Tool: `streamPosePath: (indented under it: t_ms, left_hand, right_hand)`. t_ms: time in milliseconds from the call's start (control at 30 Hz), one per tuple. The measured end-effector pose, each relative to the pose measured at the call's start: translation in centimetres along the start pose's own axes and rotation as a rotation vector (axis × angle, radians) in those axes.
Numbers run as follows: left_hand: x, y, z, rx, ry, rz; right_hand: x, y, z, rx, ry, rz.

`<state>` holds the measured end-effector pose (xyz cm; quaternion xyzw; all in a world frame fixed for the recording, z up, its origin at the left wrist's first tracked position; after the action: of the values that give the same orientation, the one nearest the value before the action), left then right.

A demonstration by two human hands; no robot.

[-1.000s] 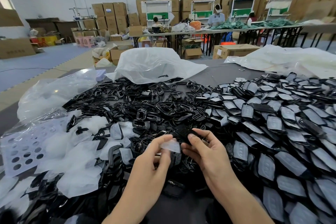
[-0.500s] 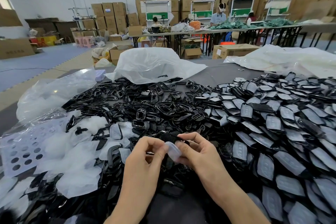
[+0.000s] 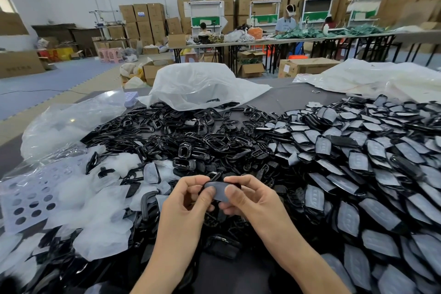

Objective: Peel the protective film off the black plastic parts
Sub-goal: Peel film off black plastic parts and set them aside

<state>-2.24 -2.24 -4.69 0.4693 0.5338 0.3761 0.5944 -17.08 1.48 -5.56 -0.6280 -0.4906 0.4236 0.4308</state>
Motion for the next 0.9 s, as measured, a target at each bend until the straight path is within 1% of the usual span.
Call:
streamPosePath:
  t_ms: [133, 367, 533, 600, 667, 900]
  left_hand:
    - [0.07, -0.25, -0.15, 0.024, -0.056, 0.032]
    - [0.25, 0.19, 0.04, -0.033, -0.093, 0.016]
    - [0.12, -0.07, -0.10, -0.110, -0.056, 0.018]
    - [0.17, -0.29, -0.17, -0.187, -0.022, -0.006]
    - [0.33, -0.40, -0.32, -0.215, -0.006, -0.030]
    - [0.93, 0.10, -0.77, -0.148, -0.106, -0.030]
  right_hand:
    - [-0.08, 0.31, 0.37, 0.103, 0.081, 0.038]
    - [-0.07, 0.27, 0.38, 0.096, 0.092, 0.053]
    - [0.00, 0.21, 0.09, 0.041, 0.067, 0.012]
    - [0.04, 0.35, -0.14, 0.046, 0.046, 0.005]
    - [-0.01, 0.62, -0.20, 0.077, 0.050, 0.000]
    - [-0.17, 0.52, 0.77, 0.128, 0.105, 0.009]
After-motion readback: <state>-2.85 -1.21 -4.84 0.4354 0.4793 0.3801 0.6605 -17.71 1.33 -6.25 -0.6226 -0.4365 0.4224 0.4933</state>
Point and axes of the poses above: each hand's wrist, its own x-axis away from the middle knuckle, its own z-axis out of the back of the hand, y = z × x, the point moved 3 cm from there along -x, towards the middle knuckle, and after that the axes turned 1 degree about -z, right-handed, at the moved point
